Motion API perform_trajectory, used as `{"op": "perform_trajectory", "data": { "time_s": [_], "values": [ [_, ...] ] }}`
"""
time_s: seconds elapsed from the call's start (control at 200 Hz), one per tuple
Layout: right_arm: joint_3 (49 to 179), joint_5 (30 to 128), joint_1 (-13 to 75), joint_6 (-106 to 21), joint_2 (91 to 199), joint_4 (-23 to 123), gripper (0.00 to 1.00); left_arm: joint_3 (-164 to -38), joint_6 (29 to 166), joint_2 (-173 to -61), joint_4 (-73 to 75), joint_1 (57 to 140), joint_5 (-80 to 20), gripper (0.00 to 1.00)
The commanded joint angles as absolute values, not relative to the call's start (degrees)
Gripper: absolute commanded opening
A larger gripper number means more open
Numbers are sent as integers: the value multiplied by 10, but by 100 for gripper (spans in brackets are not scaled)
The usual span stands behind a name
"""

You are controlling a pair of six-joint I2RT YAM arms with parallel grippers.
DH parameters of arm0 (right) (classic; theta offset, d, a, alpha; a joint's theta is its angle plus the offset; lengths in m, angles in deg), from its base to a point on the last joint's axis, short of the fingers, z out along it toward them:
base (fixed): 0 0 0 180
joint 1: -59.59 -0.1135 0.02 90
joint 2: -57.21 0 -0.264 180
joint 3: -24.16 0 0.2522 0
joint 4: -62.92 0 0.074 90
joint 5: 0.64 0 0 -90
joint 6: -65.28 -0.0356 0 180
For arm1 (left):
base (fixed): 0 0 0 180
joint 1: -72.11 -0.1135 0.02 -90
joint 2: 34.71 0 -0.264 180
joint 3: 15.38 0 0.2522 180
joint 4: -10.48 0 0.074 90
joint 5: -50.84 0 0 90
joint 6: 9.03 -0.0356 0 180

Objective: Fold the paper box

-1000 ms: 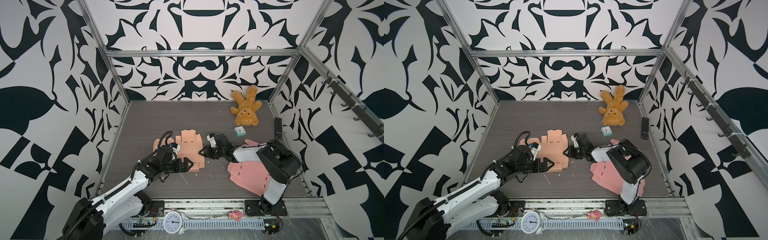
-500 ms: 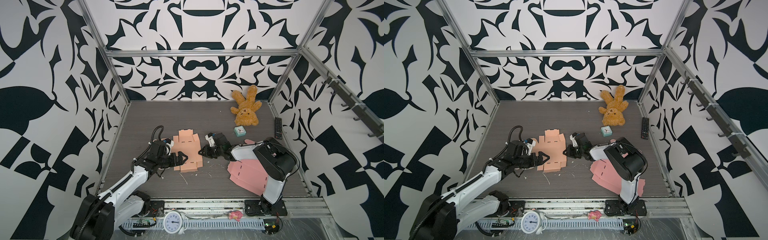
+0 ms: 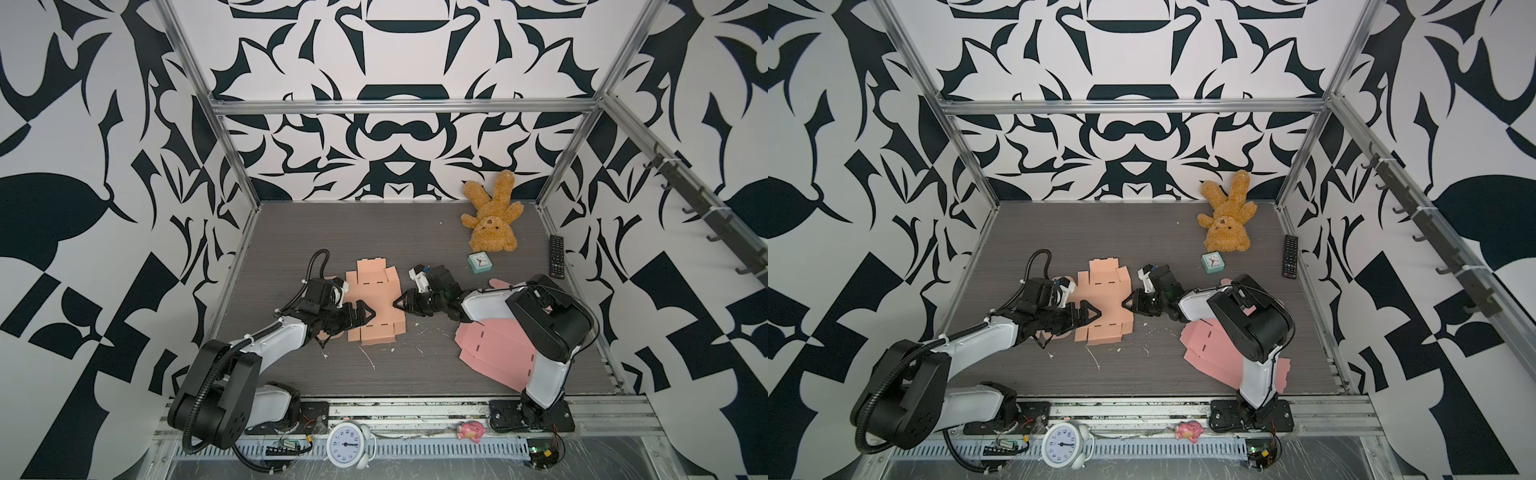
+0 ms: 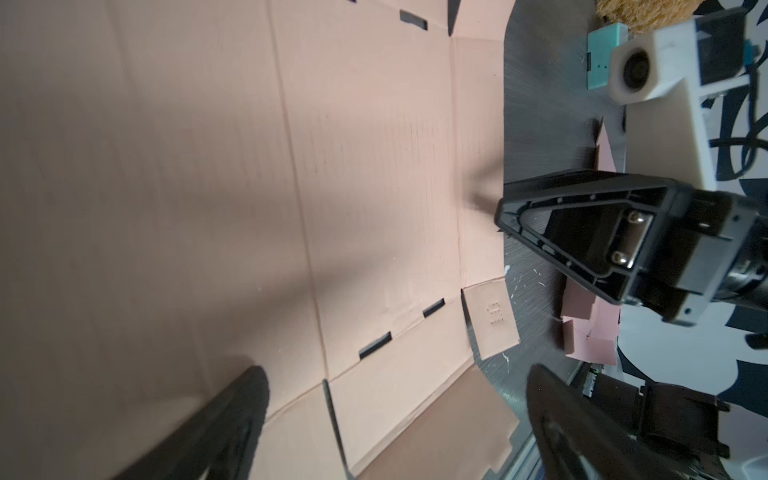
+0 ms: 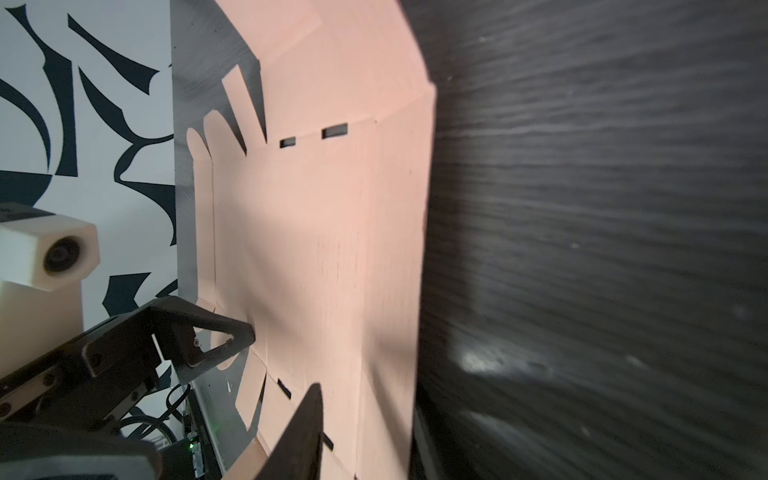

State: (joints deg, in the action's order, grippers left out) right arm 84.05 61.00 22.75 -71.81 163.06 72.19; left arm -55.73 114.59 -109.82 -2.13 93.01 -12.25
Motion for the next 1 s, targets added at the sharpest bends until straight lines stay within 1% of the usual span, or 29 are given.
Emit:
{"op": "perform_trajectory", "data": {
  "time_s": [0.0,0.28,0.455,0.62,0.76,0.845,0.9,1.0],
  "values": [
    [847,611,229,-725,1642,719,35,-541,1145,-1119,-3,929,-122,100],
    [855,604,228,-736,1655,738,27,-531,1153,-1129,15,929,-116,100],
    [854,604,229,-736,1655,737,18,-527,1156,-1122,15,929,-114,100],
    [854,601,228,-726,1648,720,9,-523,1158,-1088,-3,929,-120,100],
    [862,603,237,-674,1621,634,4,-532,1157,-1026,-52,929,-140,99],
    [878,599,243,-622,1604,561,4,-538,1156,-990,-67,929,-143,99],
    [900,594,245,-579,1598,488,4,-543,1154,-970,-75,928,-143,99],
    [946,618,247,-490,1589,358,4,-554,1143,-943,-92,929,-152,99]
  ]
}}
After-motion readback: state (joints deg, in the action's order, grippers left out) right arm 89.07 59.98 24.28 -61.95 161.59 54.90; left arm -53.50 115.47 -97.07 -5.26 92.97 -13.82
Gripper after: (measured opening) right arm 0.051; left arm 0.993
